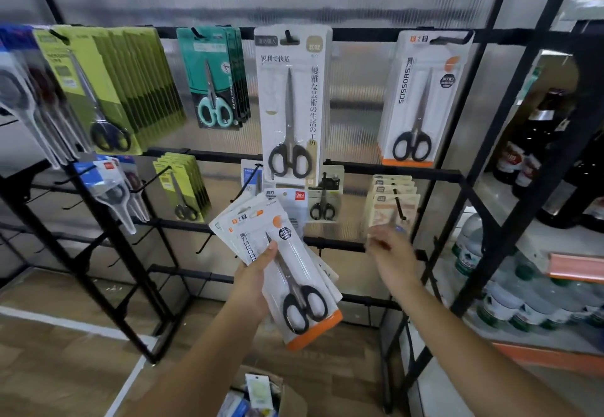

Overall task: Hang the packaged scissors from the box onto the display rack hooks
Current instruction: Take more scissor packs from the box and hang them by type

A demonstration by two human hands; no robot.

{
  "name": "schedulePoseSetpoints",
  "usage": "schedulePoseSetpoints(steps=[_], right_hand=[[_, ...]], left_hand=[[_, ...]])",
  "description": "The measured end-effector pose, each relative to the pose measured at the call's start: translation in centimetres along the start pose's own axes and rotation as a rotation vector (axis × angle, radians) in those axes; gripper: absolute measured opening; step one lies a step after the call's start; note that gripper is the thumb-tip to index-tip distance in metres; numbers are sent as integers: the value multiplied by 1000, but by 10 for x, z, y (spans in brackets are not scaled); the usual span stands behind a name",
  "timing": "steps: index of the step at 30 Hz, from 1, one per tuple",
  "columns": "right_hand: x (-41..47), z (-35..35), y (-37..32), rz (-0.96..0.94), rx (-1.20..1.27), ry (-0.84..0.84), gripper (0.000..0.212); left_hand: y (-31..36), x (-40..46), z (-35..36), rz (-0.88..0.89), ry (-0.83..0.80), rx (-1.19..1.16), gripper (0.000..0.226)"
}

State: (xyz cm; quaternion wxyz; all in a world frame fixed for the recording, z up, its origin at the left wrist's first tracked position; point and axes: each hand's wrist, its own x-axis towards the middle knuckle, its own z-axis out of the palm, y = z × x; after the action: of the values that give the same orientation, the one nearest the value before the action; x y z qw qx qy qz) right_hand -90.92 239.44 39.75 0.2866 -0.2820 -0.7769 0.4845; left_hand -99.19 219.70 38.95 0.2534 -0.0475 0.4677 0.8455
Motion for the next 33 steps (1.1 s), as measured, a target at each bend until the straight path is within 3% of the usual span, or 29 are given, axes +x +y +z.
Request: schedulePoseSetpoints(steps=[3, 5, 7, 15, 20, 28, 33], right_hand=[[-29, 20, -10, 32, 124, -251, 24], [-37, 28, -17, 23, 61, -438, 27], [-41, 35, -21, -9, -49, -511, 29], [-44, 61, -35, 68, -12, -355, 19], [-49, 80, -56, 54, 164, -376, 19], [-50, 92, -93, -112, 323, -389, 18], [-46, 82, -112, -235, 486, -296, 25]], left_hand=[[0, -2, 5, 0, 8, -7, 68], [0, -5, 8, 11, -7, -26, 64], [-1, -8, 9, 12, -1, -11, 69], [14, -18, -14, 61, 92, 36, 54], [40, -26, -39, 137, 169, 60, 58], [92, -53, -63, 299, 263, 73, 40], [115, -67, -56, 388, 181, 71, 40]])
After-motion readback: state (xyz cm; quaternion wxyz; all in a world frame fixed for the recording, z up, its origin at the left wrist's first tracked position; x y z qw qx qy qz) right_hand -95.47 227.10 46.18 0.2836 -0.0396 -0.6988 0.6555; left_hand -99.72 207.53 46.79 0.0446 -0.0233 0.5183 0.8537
